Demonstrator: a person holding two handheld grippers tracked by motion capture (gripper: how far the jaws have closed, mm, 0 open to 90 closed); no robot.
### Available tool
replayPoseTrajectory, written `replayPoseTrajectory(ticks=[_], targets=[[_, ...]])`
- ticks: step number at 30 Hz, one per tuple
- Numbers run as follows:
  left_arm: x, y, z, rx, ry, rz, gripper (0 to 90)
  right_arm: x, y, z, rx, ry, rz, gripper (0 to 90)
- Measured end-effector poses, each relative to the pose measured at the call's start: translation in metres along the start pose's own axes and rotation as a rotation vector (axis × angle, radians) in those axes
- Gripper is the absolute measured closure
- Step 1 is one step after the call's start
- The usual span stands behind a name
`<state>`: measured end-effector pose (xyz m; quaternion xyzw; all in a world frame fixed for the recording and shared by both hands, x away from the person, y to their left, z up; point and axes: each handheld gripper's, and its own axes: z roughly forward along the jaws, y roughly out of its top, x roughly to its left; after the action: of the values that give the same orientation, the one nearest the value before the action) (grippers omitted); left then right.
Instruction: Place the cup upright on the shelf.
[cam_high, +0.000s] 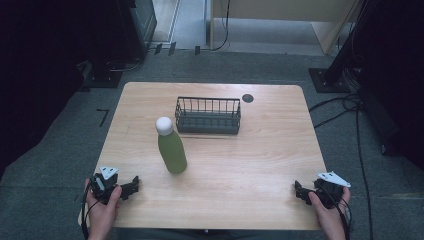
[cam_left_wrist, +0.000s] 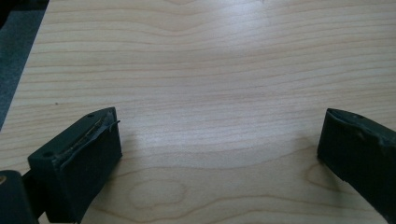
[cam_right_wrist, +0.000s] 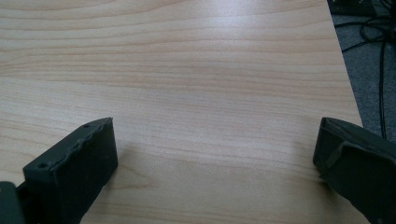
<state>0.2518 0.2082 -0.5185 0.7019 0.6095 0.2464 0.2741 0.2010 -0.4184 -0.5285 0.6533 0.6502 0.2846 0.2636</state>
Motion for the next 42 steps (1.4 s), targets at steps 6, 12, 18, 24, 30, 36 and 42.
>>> replayPoseTrajectory(ticks=[6,12,18,24,30,36,42], targets=[[-0.006,0.005,-0.002,0.005,-0.009,0.016,0.0,0.0,0.0,0.0,0.0,0.0,0.0,0.0],[-0.015,0.012,-0.013,-0.062,-0.05,0.037,0.0,0.0,0.0,0.0,0.0,0.0,0.0,0.0],[-0.03,0.02,-0.022,-0.099,-0.081,0.068,0.0,0.0,0.0,0.0,0.0,0.0,0.0,0.0],[-0.04,0.028,-0.029,-0.127,-0.108,0.08,0.0,0.0,0.0,0.0,0.0,0.0,0.0,0.0],[-0.052,0.036,-0.033,-0.146,-0.14,0.101,0.0,0.0,0.0,0.0,0.0,0.0,0.0,0.0],[-0.063,0.042,-0.037,-0.168,-0.171,0.111,0.0,0.0,0.0,0.0,-0.001,0.0,-0.001,0.0],[-0.073,0.049,-0.039,-0.188,-0.189,0.122,0.0,0.0,0.0,0.0,-0.001,0.0,-0.001,0.0]])
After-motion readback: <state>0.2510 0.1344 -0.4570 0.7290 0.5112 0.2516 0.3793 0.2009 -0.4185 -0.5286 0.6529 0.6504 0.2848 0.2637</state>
